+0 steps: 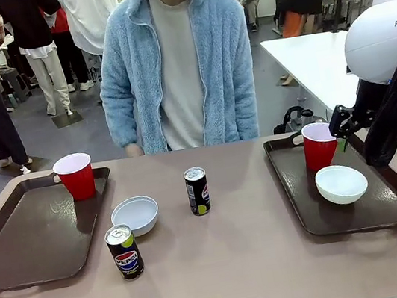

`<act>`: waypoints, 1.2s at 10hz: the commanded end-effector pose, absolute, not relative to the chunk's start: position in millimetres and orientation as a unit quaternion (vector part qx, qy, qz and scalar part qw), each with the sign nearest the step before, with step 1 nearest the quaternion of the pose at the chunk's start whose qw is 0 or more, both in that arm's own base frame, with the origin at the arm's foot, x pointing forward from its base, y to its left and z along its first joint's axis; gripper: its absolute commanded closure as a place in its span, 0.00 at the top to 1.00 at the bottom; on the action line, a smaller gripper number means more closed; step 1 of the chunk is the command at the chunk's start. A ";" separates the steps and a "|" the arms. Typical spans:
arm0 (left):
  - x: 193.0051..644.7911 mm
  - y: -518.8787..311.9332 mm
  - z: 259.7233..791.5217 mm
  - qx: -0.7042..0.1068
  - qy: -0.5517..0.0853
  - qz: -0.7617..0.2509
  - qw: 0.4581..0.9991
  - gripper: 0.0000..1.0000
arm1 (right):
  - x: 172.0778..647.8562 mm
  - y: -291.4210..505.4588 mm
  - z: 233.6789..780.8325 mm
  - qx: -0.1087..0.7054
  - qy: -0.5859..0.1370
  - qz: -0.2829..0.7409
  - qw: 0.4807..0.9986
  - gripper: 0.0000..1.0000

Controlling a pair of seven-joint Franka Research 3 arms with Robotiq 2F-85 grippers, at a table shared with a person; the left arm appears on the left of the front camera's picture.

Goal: Prepare tableware on both trays.
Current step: Pick up a Picnic Bowl from the table and place it on a Handle tray.

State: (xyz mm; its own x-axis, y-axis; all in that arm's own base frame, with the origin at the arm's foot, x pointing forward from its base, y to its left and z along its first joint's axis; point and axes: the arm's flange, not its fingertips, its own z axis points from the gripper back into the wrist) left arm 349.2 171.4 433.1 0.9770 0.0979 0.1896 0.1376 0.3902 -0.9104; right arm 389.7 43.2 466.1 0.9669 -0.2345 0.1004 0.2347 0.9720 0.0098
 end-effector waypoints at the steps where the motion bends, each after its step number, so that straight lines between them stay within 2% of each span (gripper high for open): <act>1: 348.1 167.1 456.6 -0.515 -0.128 0.003 0.848 1.00 | 380.4 13.0 478.5 0.080 -0.014 -0.141 0.987 1.00; 3: 344.0 144.9 498.8 -0.426 -0.127 -0.005 0.896 1.00 | 380.2 -23.7 506.8 0.188 0.039 -0.150 0.970 1.00; 7: 334.7 75.3 557.0 -0.258 -0.071 -0.069 0.961 1.00 | 370.8 -134.7 566.4 0.381 0.046 -0.091 0.919 1.00; 9: 343.7 36.2 556.4 -0.210 -0.052 -0.086 0.973 1.00 | 381.2 -195.3 554.3 0.434 0.033 -0.086 0.896 1.00; 12: 358.2 -22.8 547.8 -0.154 -0.038 -0.093 0.983 1.00 | 397.5 -265.4 495.6 0.539 0.058 -0.051 0.839 1.00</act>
